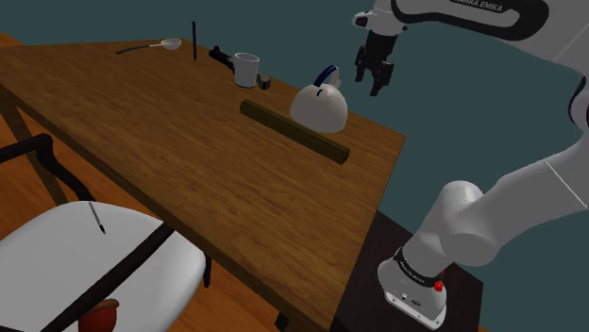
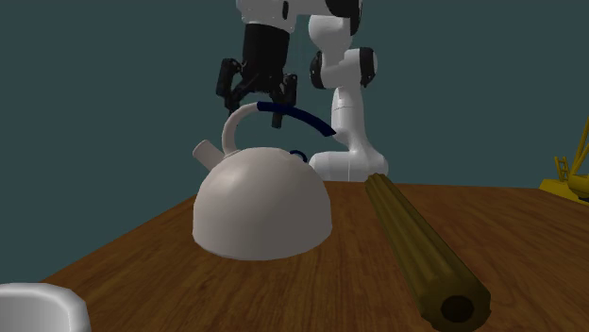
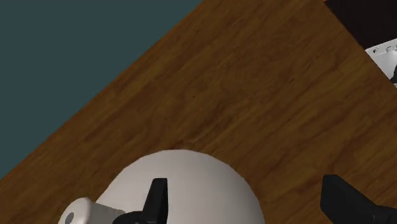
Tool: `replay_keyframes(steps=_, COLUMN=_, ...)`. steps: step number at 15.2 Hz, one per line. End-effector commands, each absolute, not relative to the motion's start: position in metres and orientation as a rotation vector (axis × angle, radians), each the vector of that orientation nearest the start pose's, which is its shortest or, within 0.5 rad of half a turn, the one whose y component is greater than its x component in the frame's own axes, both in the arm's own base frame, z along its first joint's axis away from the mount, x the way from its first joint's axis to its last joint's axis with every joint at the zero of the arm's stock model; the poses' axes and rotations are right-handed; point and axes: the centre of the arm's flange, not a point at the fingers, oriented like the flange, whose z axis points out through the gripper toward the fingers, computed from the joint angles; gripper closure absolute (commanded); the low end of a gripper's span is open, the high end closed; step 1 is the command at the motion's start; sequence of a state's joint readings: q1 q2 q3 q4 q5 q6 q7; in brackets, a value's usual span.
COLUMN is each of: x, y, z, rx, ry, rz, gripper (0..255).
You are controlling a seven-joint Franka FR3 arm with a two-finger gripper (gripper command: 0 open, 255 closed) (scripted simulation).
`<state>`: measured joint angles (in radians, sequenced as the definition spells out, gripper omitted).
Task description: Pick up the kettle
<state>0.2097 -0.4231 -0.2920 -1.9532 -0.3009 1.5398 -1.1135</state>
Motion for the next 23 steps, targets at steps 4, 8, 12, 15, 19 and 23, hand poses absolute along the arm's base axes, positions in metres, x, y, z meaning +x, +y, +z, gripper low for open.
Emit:
replay_keyframes(steps=4, x=0.475, y=-0.095, z=0.659, rx=-2.498, ry=-2.153, rz=0.229, gripper=0)
replay_keyframes(steps=8, x=0.518, y=-0.080, z=0.671, rx=-2.182, ry=-2.480, rz=0.262, gripper=0)
replay_keyframes(steps=12, x=0.518, y=-0.080, z=0.650, rx=-2.182, ry=-2.480, rz=0.262, gripper=0)
replay_keyframes(steps=15, x=0.518, y=-0.080, z=0.634, rx=-2.182, ry=-2.480, rz=0.262, gripper=0)
replay_keyframes(steps=19, x=0.517, y=-0.080, z=0.631, rx=-2.182, ry=-2.480, rz=0.262, gripper=255)
replay_keyframes(steps=23, x=0.518, y=-0.080, z=0.631, rx=-2.182, ry=-2.480, rz=0.262, gripper=255)
